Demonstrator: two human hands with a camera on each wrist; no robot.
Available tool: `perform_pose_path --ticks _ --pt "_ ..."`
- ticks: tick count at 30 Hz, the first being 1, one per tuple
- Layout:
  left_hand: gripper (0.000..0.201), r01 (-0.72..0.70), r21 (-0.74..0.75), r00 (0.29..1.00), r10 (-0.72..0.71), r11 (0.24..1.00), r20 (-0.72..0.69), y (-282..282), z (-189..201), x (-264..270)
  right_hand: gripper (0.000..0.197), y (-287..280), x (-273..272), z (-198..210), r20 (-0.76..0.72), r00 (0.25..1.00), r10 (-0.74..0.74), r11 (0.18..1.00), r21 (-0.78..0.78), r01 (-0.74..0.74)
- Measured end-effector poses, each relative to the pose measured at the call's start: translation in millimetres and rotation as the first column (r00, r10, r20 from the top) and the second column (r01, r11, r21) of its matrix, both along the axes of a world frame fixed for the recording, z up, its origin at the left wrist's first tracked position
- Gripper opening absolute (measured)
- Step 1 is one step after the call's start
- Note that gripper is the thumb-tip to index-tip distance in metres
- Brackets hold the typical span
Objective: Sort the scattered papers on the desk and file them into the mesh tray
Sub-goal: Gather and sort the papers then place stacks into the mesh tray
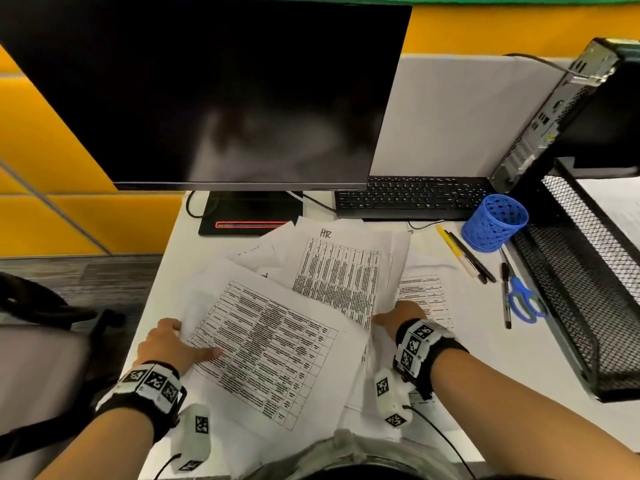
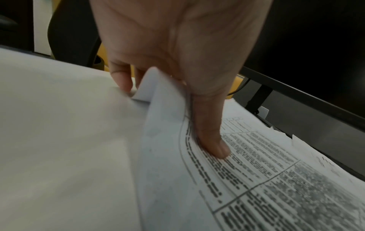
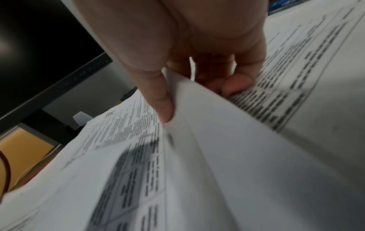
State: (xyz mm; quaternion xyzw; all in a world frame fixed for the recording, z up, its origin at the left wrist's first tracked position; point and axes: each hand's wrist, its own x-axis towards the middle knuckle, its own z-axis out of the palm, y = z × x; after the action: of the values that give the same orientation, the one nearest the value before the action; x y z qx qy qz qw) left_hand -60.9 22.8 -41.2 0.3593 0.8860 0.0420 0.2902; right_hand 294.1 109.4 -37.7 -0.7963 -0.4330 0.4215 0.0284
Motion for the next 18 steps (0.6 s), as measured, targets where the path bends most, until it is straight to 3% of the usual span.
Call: perform_pose_path --ticks 2,6,10,14,16,18 --pt "0.101 0.01 0.017 0.999 -0.01 1.0 0.032 -1.2 -3.4 -1.0 0.049 -1.3 10.3 3.5 -0.027 1.0 0.002 0.999 0.036 -0.001" --pt "0.057 -0.093 0.246 0.984 0.052 0.965 0.168 -6.8 1.6 2.4 0.045 -5.5 33.5 8.6 -0.062 0.998 -0.019 0.996 0.082 0.024" --pt "0.056 -0.082 0.433 0.983 0.002 0.898 0.182 -8.9 31.9 3.8 0.042 -9.7 55.9 13.8 -0.134 0.986 -0.101 0.985 0.128 0.118" --pt "0.038 -0.041 0.596 0.97 -0.11 0.802 0.216 -9.2 83.6 4.7 0.037 -11.1 74.8 22.0 -0.221 0.959 -0.179 0.962 0.164 0.217" --pt "0.034 -0.032 0.643 0.925 -0.221 0.766 0.309 -9.7 110.7 11.4 0.035 -11.1 83.7 25.2 -0.265 0.944 -0.198 0.95 0.184 0.251" --pt "0.036 -0.106 0.664 0.799 -0.334 0.74 0.499 -9.6 136.1 23.6 0.033 -10.8 89.2 29.6 -0.327 0.918 -0.224 0.93 0.209 0.302"
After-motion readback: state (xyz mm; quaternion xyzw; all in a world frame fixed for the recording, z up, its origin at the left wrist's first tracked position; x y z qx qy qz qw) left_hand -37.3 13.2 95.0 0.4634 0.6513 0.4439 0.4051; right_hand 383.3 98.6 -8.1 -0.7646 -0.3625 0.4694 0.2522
